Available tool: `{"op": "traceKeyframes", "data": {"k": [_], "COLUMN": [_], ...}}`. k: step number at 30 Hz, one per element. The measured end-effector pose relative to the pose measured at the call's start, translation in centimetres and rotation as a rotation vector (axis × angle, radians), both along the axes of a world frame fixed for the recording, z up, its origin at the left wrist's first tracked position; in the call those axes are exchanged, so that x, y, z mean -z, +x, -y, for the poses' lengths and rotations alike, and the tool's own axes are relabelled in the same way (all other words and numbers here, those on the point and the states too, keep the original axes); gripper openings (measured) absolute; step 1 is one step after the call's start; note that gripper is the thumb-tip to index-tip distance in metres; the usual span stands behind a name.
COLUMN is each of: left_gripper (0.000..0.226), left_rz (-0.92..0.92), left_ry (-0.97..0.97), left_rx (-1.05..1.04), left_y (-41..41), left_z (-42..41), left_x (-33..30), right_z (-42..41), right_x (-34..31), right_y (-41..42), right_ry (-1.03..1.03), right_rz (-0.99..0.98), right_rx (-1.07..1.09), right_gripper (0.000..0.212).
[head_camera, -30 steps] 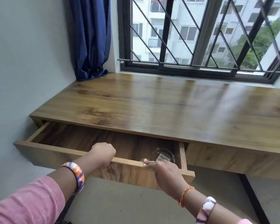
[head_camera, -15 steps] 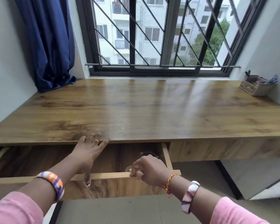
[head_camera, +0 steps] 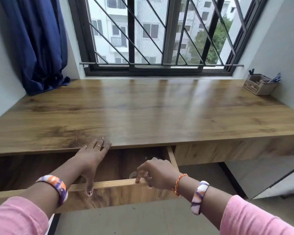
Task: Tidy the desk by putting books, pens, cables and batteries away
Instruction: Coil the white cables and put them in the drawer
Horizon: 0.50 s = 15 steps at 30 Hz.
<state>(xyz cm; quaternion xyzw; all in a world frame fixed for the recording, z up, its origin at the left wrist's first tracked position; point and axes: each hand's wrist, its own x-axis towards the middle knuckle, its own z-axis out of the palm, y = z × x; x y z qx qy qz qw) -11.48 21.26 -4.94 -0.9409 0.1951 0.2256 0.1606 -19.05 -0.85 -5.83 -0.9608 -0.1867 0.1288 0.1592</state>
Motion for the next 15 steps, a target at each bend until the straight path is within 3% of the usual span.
{"op": "traceKeyframes", "data": {"k": [5, 10, 15], "left_gripper": [0.150, 0.134, 0.108], "left_rz": [0.047, 0.111, 0.192], "left_ry": [-0.102, -0.207, -0.339], "left_rx": [-0.002, -0.050, -0.119], "left_y": [-0.1, 0.2, 0.5], "left_z": [-0.5, -0.9, -1.1], "left_x": [-0.3, -0.1, 0.2], "right_z": [0.5, 0.6, 0.5], "right_x": [0.8, 1.6, 1.9], "right_y": [0.5, 1.4, 3.6], "right_ry": [-0.171, -0.290, -0.311], "right_rz": [0.224, 0.380, 0.340], "right_rx": [-0.024, 0.085, 0.105], "right_gripper": [0.043, 0.086, 0.079]}}
